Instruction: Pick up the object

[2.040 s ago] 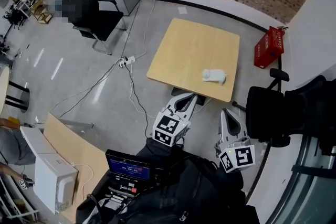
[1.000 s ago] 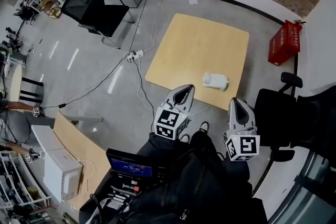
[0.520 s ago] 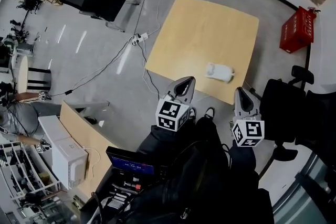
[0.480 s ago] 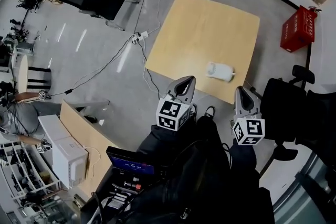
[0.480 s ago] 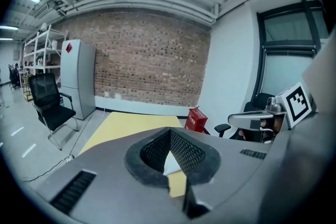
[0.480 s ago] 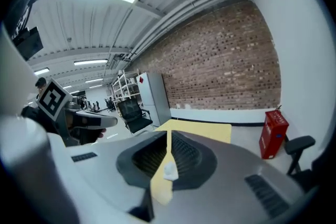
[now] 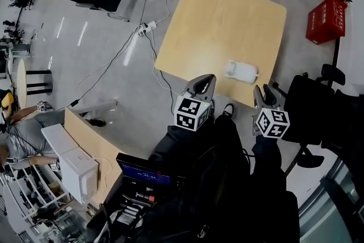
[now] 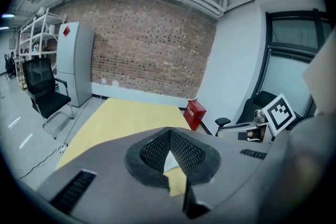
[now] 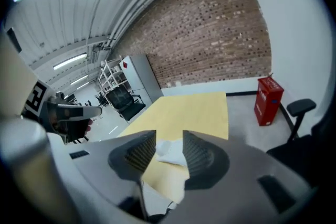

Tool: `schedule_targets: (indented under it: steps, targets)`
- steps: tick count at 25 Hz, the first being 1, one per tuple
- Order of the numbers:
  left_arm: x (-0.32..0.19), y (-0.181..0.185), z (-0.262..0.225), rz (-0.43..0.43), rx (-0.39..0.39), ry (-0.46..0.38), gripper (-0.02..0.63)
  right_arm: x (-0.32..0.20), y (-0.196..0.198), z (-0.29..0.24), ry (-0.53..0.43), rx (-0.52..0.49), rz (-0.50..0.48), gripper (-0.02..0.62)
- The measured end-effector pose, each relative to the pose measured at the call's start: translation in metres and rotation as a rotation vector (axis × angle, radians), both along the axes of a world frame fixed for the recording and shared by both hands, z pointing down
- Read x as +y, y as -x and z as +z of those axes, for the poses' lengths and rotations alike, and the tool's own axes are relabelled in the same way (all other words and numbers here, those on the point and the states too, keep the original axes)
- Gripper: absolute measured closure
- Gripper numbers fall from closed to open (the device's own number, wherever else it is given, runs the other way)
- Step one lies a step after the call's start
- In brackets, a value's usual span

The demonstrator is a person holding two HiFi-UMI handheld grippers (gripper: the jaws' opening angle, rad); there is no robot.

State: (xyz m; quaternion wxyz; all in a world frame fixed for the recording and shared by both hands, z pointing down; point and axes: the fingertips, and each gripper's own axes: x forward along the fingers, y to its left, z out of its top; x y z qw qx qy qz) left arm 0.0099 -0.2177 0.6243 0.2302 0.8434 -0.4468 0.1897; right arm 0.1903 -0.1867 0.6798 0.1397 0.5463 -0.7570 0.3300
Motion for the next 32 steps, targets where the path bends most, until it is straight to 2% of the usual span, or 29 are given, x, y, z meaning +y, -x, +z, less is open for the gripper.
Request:
schedule_targets:
  steps: [2, 6, 10, 14, 19, 24, 32]
  targets:
    - [-0.004, 0.001, 0.006, 0.0, 0.005, 0.023, 0.607, -0.007, -0.001, 0.022, 0.065, -0.042, 0.034, 0.409]
    - [-0.008, 0.004, 0.02, 0.018, 0.017, 0.048, 0.607, -0.024, -0.002, 0.067, 0.185, -0.079, 0.072, 0.365]
    - [-0.011, 0.011, 0.032, 0.023, 0.011, 0.069, 0.607, -0.037, -0.009, 0.105, 0.28, -0.075, 0.109, 0.354]
    - [-0.016, 0.016, 0.038, 0.014, -0.003, 0.087, 0.607, -0.048, -0.017, 0.131, 0.359, -0.123, 0.164, 0.353]
    - [-0.017, 0.025, 0.045, 0.002, -0.003, 0.109, 0.607, -0.052, -0.01, 0.151, 0.434, -0.191, 0.171, 0.35]
    - [-0.016, 0.03, 0.047, -0.013, 0.0, 0.122, 0.607, -0.054, -0.005, 0.167, 0.481, -0.191, 0.17, 0.35]
    - [-0.013, 0.038, 0.041, -0.018, 0.002, 0.111, 0.607, -0.05, 0.003, 0.155, 0.431, -0.114, 0.126, 0.374]
